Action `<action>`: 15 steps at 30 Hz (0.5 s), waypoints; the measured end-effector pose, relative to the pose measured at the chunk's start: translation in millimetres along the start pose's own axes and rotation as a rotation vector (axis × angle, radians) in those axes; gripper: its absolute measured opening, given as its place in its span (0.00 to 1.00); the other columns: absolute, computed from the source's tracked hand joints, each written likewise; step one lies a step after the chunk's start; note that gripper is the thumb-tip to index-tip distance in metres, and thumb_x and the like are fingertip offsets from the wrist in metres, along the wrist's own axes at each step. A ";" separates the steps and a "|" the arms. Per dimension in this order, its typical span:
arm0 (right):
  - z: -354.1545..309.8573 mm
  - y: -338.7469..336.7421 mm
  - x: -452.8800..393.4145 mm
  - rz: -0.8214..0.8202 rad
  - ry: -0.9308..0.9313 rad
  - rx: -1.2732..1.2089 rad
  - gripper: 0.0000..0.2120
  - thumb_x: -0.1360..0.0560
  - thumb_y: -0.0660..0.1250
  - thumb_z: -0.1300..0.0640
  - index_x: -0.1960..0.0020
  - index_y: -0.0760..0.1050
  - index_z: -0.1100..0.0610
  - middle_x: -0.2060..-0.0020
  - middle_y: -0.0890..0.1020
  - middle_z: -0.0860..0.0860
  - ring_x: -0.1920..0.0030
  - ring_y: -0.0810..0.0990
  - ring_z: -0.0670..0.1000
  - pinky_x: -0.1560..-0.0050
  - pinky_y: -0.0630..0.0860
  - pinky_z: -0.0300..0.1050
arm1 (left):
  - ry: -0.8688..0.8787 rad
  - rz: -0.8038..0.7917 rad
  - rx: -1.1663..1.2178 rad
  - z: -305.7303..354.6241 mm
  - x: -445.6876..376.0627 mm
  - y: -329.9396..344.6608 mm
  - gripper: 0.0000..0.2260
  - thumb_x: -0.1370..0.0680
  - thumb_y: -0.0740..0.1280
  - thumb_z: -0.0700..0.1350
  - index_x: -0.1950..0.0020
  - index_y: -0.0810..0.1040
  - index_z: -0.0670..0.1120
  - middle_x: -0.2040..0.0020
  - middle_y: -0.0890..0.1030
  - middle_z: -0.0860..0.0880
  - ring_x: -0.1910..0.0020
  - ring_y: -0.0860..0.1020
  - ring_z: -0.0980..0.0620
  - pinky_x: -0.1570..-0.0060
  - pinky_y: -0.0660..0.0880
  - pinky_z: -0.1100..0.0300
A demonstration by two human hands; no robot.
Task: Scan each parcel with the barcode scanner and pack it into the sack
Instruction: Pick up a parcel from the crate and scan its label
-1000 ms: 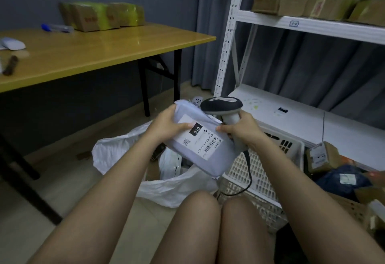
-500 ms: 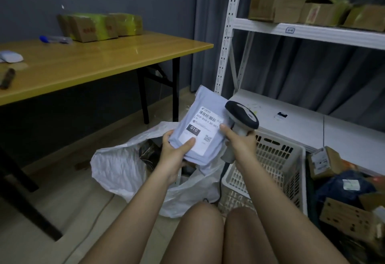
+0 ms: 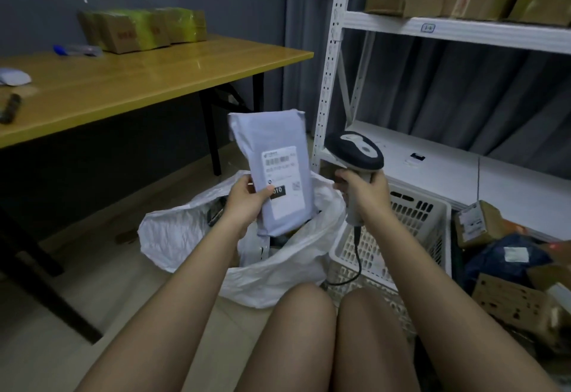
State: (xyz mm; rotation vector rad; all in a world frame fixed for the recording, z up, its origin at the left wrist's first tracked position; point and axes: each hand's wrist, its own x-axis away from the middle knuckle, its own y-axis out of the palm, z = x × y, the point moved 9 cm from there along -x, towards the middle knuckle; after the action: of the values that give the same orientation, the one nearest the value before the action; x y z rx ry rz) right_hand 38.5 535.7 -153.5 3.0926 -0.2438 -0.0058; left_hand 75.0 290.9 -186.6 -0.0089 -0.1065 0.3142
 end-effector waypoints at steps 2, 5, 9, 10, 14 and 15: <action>-0.5 0.2 10.5 -0.057 -0.039 0.144 0.14 0.26 0.68 0.64 0.41 0.74 0.64 0.61 0.82 0.55 0.70 0.80 0.44 0.67 0.78 0.39 | 0.001 0.110 0.074 -0.6 -3.8 -12.6 0.10 0.22 0.68 0.38 0.43 0.72 0.45 0.47 0.79 0.47 0.50 0.78 0.48 0.54 0.75 0.55; 9.4 9.8 30.1 -0.199 -0.021 0.225 0.06 0.26 0.68 0.66 0.49 0.75 0.64 0.68 0.77 0.53 0.72 0.74 0.47 0.74 0.71 0.35 | 0.015 0.132 0.127 -0.6 -7.2 -15.8 0.13 0.23 0.68 0.36 0.41 0.73 0.43 0.45 0.79 0.46 0.51 0.78 0.49 0.53 0.75 0.55; 18.6 25.6 49.6 -0.348 -0.048 0.246 0.10 0.27 0.74 0.61 0.64 0.75 0.59 0.77 0.73 0.51 0.74 0.71 0.48 0.71 0.70 0.39 | 0.028 0.115 0.088 2.3 -6.3 -10.9 0.13 0.23 0.68 0.36 0.40 0.73 0.44 0.46 0.79 0.48 0.50 0.78 0.49 0.52 0.75 0.55; 18.4 27.3 51.5 -0.356 -0.057 0.233 0.12 0.28 0.74 0.59 0.66 0.74 0.59 0.77 0.73 0.53 0.74 0.71 0.49 0.69 0.70 0.41 | 0.032 0.111 0.082 2.2 -6.7 -9.9 0.13 0.23 0.68 0.36 0.40 0.73 0.44 0.46 0.79 0.47 0.49 0.78 0.49 0.52 0.75 0.55; 17.3 29.6 51.8 -0.358 -0.070 0.212 0.16 0.27 0.74 0.57 0.68 0.72 0.61 0.76 0.72 0.56 0.74 0.70 0.52 0.68 0.69 0.45 | 0.034 0.104 0.047 -0.9 -6.5 -8.1 0.15 0.24 0.69 0.37 0.38 0.73 0.43 0.42 0.80 0.45 0.48 0.78 0.48 0.51 0.75 0.54; 17.5 29.3 51.4 -0.355 -0.074 0.209 0.15 0.27 0.74 0.57 0.68 0.72 0.62 0.77 0.72 0.56 0.74 0.70 0.52 0.68 0.70 0.46 | 0.034 0.104 0.038 -1.7 -6.6 -8.2 0.16 0.24 0.69 0.37 0.37 0.73 0.43 0.42 0.80 0.45 0.48 0.78 0.48 0.50 0.76 0.54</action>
State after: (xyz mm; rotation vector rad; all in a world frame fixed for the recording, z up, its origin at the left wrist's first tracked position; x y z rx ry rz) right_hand 84.5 498.0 -169.8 3.2982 0.3263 -0.1132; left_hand 71.4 281.1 -188.7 0.0178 -0.0665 0.4193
